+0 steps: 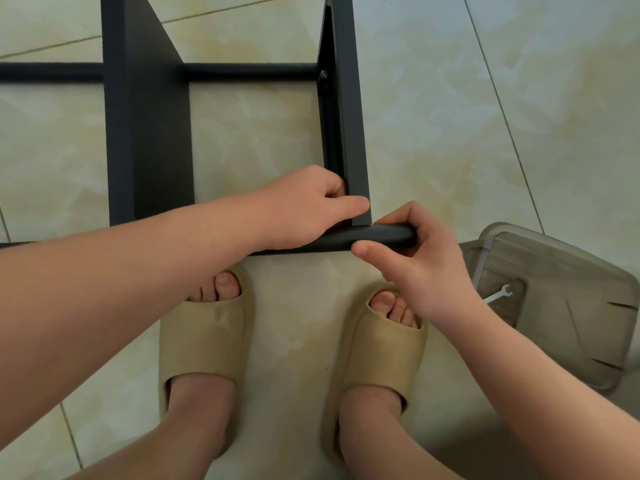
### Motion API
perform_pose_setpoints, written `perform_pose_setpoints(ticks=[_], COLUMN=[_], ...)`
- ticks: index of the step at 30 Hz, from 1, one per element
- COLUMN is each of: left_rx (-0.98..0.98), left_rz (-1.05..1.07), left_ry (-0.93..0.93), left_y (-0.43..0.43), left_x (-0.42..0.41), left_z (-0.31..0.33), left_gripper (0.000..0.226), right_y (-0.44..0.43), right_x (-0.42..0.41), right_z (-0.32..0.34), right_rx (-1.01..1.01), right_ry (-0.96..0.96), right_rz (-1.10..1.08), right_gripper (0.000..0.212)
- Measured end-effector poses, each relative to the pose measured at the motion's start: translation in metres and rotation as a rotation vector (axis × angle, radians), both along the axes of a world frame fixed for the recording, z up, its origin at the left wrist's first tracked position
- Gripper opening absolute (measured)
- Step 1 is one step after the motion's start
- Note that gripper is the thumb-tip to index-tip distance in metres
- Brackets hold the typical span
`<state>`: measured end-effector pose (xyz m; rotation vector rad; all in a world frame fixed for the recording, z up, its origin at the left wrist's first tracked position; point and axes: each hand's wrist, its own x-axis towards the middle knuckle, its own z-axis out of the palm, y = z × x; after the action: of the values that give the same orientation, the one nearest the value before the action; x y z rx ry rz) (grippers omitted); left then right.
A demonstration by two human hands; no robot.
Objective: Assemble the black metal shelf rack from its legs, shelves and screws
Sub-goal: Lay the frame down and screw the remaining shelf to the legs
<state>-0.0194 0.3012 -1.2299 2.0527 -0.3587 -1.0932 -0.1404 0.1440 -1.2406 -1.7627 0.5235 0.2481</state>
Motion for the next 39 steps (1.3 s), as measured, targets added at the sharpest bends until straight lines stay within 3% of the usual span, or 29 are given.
perform_pose_setpoints(ticks=[6,14,18,22,24,27,32,36,39], left_rx=[0.027,0.077,0.207,0.132,-0.083,-0.252,0.001,0.088,0.081], left_rz=[-0.026,-0.036,0.141,0.205,0.122,-0.171,-0.671,-0.828,-0.872], left_ry=[-0.004,0.027,-0.158,-0.661,-0.776,-0.661,-0.378,-0.411,-0.489], left_y=[-0.001,-0.005,-0.013,-0.018,-0.029,-0.049,-0.074,-0.086,-0.092], left_x=[0.003,0.002,-0.008,-0.014,-0.024,-0.051,-0.097,-0.105,-0.100], left_z=[0.002,0.008,0.007,0.023,0.037,0.047,0.023,0.005,-0.001], left_gripper=[0.041,0.046,0.040,0.044,0.034,0.015,0.041,0.050,0.047], right_y=[-0.005,-0.004,-0.008,-0.037,-0.060,-0.093,-0.125,-0.136,-0.141], right_x=[0.008,0.004,-0.001,-0.027,-0.047,-0.076,-0.093,-0.095,-0.096], right_z=[0.001,-0.002,0.014,0.041,0.052,0.057,0.032,-0.002,-0.022], right_rx=[-0.372,-0.253,-0.278,-0.516,-0.628,-0.735,-0.696,-0.636,-0.616], right_ry=[-0.156,-0.045,-0.025,-0.063,-0.047,0.071,0.434,0.584,0.565], right_rz=[0.164,0.099,0.195,0.202,0.184,0.170,0.211,0.263,0.312], right_gripper=[0.041,0.051,0.059,0.035,0.029,0.025,0.027,0.029,0.032])
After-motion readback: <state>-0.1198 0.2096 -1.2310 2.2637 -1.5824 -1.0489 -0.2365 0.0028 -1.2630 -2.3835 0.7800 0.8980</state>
